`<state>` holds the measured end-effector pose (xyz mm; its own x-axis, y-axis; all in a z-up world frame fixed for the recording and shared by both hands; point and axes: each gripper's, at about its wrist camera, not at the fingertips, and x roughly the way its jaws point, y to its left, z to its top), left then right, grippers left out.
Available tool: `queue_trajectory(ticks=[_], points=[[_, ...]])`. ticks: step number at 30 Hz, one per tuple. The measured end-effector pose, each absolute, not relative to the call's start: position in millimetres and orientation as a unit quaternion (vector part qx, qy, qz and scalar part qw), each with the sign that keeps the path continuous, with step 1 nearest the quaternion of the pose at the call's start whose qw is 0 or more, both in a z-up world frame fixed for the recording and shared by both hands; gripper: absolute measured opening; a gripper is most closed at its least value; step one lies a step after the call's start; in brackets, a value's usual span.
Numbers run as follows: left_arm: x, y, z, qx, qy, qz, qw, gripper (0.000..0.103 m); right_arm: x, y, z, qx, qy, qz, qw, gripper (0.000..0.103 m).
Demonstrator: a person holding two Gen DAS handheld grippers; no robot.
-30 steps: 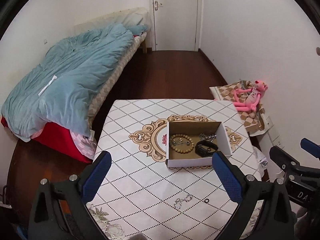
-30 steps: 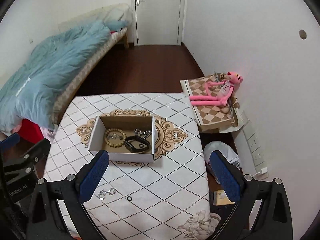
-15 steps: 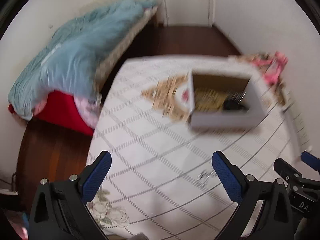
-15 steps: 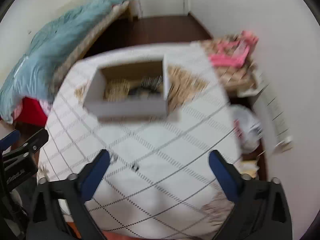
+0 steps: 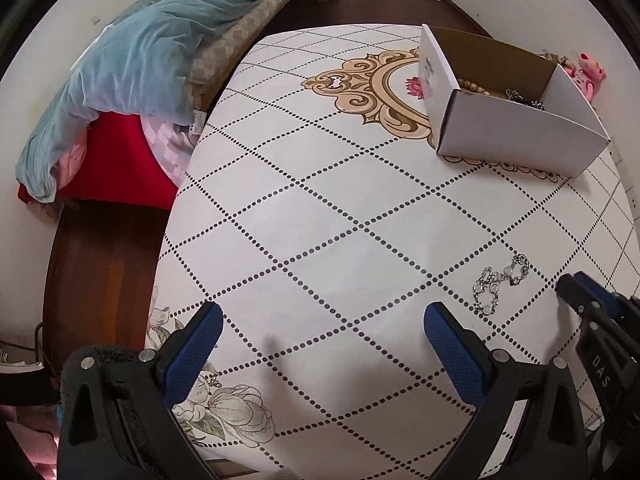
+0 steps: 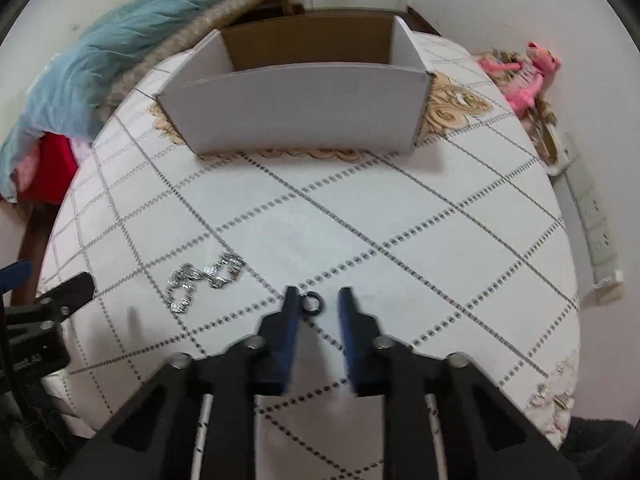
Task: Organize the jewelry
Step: 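Grasp another small black ring with the right tool while the left tool grasps the silver chain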
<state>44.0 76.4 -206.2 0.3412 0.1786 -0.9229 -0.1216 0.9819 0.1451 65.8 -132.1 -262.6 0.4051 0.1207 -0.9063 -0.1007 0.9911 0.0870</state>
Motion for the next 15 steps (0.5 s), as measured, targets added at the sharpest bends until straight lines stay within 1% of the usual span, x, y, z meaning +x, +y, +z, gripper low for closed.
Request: queue_trajectory(ticks=[3, 10, 14, 15], points=[[45, 72, -209, 0.020, 0.568, 0.075, 0.819, 0.103, 64, -134, -261, 0.012, 0.539, 0.064, 0.840, 0.012], [52, 41, -214, 0.005, 0.567, 0.005, 0.824, 0.102, 52, -179, -245, 0.072, 0.529, 0.036, 0.845, 0.012], [62, 10, -218, 0.024, 0.564, -0.042, 0.825, 0.102, 50, -202, -243, 0.087, 0.529, 0.016, 0.844, 0.012], [65, 1, -221, 0.033, 0.566, -0.055, 0.822, 0.100, 50, -206, -243, 0.091, 0.530, 0.012, 0.843, 0.012]])
